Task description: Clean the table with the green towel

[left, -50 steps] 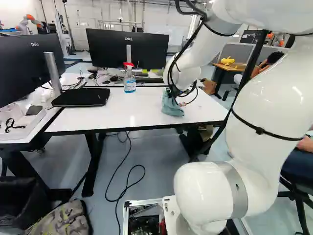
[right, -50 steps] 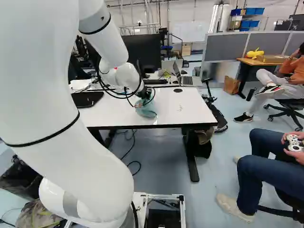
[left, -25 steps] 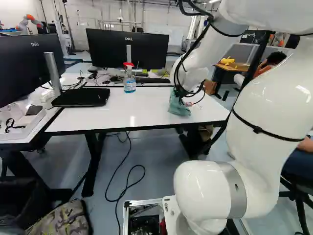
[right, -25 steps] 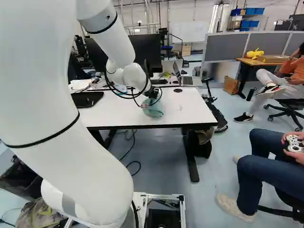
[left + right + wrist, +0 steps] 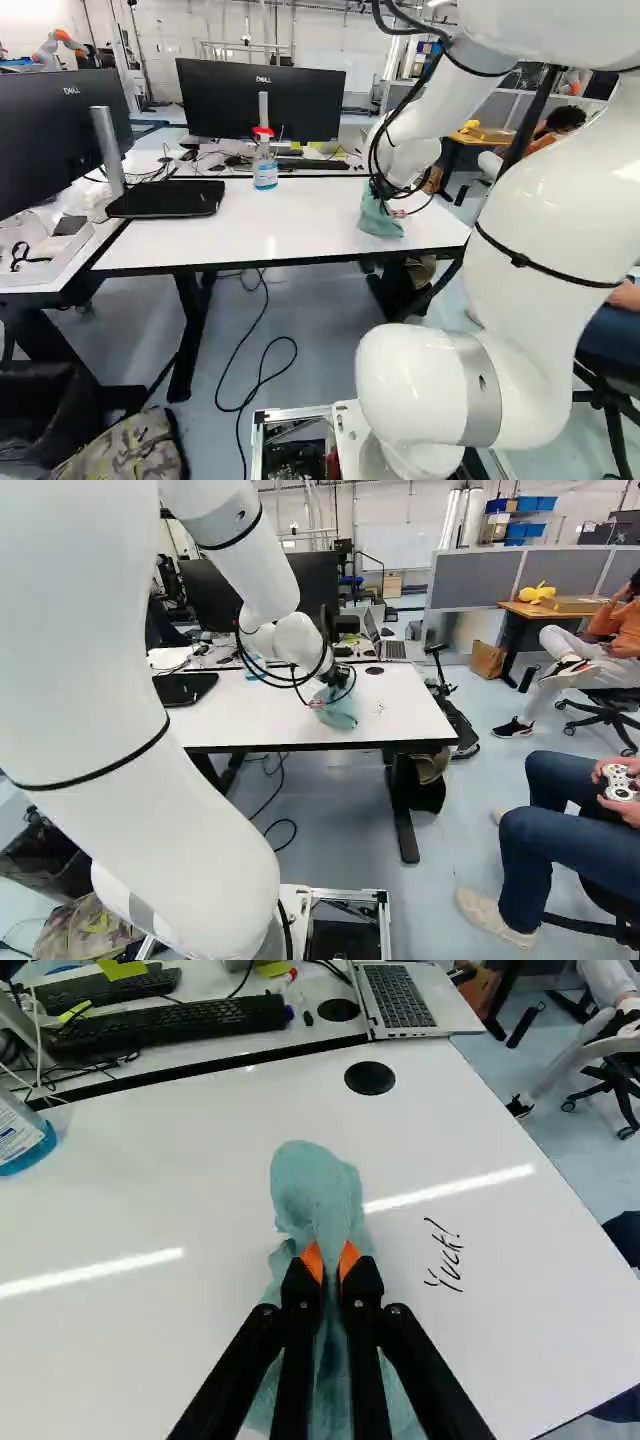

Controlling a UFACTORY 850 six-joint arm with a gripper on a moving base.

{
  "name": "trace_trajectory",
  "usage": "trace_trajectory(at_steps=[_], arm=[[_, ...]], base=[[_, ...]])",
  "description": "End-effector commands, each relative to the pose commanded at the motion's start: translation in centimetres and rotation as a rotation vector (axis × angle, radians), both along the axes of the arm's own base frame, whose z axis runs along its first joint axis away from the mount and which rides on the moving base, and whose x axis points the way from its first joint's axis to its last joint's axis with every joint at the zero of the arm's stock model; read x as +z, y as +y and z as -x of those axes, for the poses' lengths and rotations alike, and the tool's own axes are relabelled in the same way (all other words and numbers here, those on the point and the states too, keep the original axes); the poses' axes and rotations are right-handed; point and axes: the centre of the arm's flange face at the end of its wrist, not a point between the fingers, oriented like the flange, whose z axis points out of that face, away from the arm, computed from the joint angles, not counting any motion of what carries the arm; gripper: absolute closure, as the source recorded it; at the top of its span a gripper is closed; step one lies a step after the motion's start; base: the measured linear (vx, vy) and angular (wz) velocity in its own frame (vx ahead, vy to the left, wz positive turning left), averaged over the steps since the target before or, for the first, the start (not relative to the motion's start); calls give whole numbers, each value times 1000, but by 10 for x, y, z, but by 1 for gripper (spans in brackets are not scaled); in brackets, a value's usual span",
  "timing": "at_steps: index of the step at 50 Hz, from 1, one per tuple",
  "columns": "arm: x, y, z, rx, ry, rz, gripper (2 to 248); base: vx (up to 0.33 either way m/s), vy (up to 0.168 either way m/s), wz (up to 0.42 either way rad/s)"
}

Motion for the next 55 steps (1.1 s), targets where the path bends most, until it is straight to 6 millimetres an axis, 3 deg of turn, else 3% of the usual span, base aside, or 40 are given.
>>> trace_trajectory(at_steps=[26, 46, 55], arm=[[-5, -40, -7, -77, 7, -2, 212], [-27, -44, -14, -79, 50, -14, 212], [-27, -44, -14, -79, 50, -15, 212]], base=[[0, 0, 0], [0, 0, 0], [0, 0, 0]])
